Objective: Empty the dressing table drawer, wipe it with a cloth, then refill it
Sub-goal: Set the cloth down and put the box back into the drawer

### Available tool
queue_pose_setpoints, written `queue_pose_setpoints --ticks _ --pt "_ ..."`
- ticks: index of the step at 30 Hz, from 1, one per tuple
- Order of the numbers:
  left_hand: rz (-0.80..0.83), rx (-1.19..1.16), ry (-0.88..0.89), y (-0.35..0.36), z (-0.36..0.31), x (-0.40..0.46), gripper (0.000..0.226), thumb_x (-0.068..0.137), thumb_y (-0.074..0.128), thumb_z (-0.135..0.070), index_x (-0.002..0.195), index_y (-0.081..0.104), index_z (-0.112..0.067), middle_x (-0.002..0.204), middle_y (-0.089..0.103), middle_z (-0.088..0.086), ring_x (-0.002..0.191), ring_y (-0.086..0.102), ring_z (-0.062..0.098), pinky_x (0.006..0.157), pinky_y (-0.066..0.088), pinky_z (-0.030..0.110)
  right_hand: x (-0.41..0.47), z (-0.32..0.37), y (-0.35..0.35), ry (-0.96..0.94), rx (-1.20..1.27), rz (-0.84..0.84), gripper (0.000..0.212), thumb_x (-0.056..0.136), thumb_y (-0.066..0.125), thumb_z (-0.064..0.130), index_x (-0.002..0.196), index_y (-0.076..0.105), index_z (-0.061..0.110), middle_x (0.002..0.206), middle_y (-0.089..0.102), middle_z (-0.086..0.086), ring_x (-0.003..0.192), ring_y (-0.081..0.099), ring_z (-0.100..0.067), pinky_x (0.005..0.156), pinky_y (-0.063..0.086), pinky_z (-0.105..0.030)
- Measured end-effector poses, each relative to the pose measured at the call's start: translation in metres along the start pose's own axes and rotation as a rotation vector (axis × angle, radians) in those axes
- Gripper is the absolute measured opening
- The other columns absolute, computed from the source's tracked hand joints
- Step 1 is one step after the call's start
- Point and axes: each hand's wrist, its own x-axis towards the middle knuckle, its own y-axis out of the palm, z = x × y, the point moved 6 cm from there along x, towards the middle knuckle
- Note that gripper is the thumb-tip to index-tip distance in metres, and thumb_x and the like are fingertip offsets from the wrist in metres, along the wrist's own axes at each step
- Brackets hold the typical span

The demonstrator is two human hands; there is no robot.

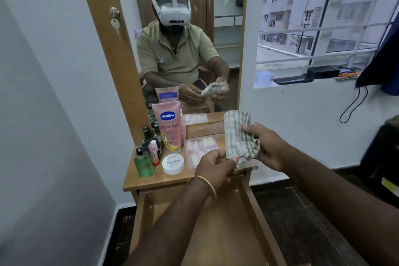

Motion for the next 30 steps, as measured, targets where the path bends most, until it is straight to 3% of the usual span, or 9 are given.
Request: queue_pose_setpoints --ticks 3,6,11,17,22,25,27,30 --pt "-0.041 -0.024 -0.042 0.004 -0.001 0.026 0.014 0.089 0.069 -0.016 0.101 0.066 -0.011 0.088 0.074 0.007 0.074 0.07 0.019 0.062 0.056 0.029 0.031 0.005 -0.005 -0.025 -0.213 -0.109 0.02 0.1 0.049 0.016 0.112 0.057 0.003 0.101 0.071 -0.019 0.083 0.071 -0.029 0.074 0.057 -0.043" --pt "-0.062 -0.047 -0.11 0.007 0.0 0.047 0.018 0.088 0.071 -0.015 0.103 0.065 -0.007 0.09 0.075 0.014 0.07 0.072 0.021 0.069 0.062 0.036 0.055 0.008 -0.019 -0.058 -0.49 -0.268 0.018 0.092 0.06 0.014 0.109 0.062 0.008 0.099 0.07 -0.012 0.08 0.069 -0.022 0.058 0.053 -0.028" --pt "-0.057 0.071 -0.1 0.007 0.007 0.063 0.034 0.081 0.076 -0.028 0.106 0.064 -0.009 0.087 0.075 0.008 0.07 0.071 0.014 0.071 0.061 0.032 0.079 0.003 -0.041 -0.117 -0.691 -0.49 0.031 0.071 0.084 0.02 0.096 0.066 0.021 0.093 0.064 0.002 0.084 0.065 -0.015 0.067 0.056 -0.032" --pt "-0.083 0.079 -0.127 0.002 0.017 0.059 0.063 0.076 0.08 -0.035 0.128 0.057 -0.008 0.092 0.073 0.006 0.085 0.072 0.018 0.078 0.061 0.038 0.091 -0.012 -0.034 -0.203 -0.943 -0.461 0.016 0.077 0.076 0.011 0.082 0.064 0.021 0.091 0.063 0.003 0.087 0.06 -0.015 0.065 0.039 -0.021" --pt "-0.089 0.027 -0.118 -0.01 0.016 0.036 0.035 0.08 0.077 -0.036 0.105 0.069 -0.013 0.084 0.076 0.008 0.084 0.073 0.02 0.076 0.061 0.035 0.094 -0.014 -0.029 -0.208 -1.048 -0.463 0.019 0.08 0.068 0.013 0.082 0.057 0.028 0.1 0.066 0.0 0.096 0.062 -0.02 0.078 0.049 -0.029" --pt "-0.115 -0.111 -0.177 -0.019 0.023 0.016 0.023 0.08 0.078 -0.031 0.091 0.072 -0.012 0.086 0.076 0.009 0.082 0.074 0.022 0.07 0.061 0.033 0.085 0.003 -0.017 -0.343 -1.088 -0.51 0.012 0.079 0.068 0.031 0.088 0.063 0.025 0.098 0.065 0.002 0.095 0.06 -0.021 0.08 0.051 -0.035" --pt "-0.125 -0.209 -0.222 -0.024 0.029 0.005 0.025 0.082 0.077 -0.027 0.093 0.07 -0.006 0.087 0.076 0.009 0.08 0.074 0.023 0.064 0.058 0.03 0.082 0.014 0.003 -0.449 -1.109 -0.363 0.034 0.076 0.074 0.043 0.103 0.065 0.024 0.103 0.065 0.003 0.094 0.059 -0.017 0.082 0.052 -0.035" --pt "-0.132 -0.301 -0.274 -0.032 0.034 -0.007 0.028 0.086 0.072 -0.025 0.101 0.067 -0.002 0.093 0.075 0.011 0.079 0.074 0.027 0.063 0.058 0.032 0.082 0.006 0.042 -0.3 -1.226 0.061 0.076 0.067 0.084 0.05 0.132 0.052 0.025 0.129 0.056 0.002 0.111 0.053 -0.014 0.092 0.048 -0.032"
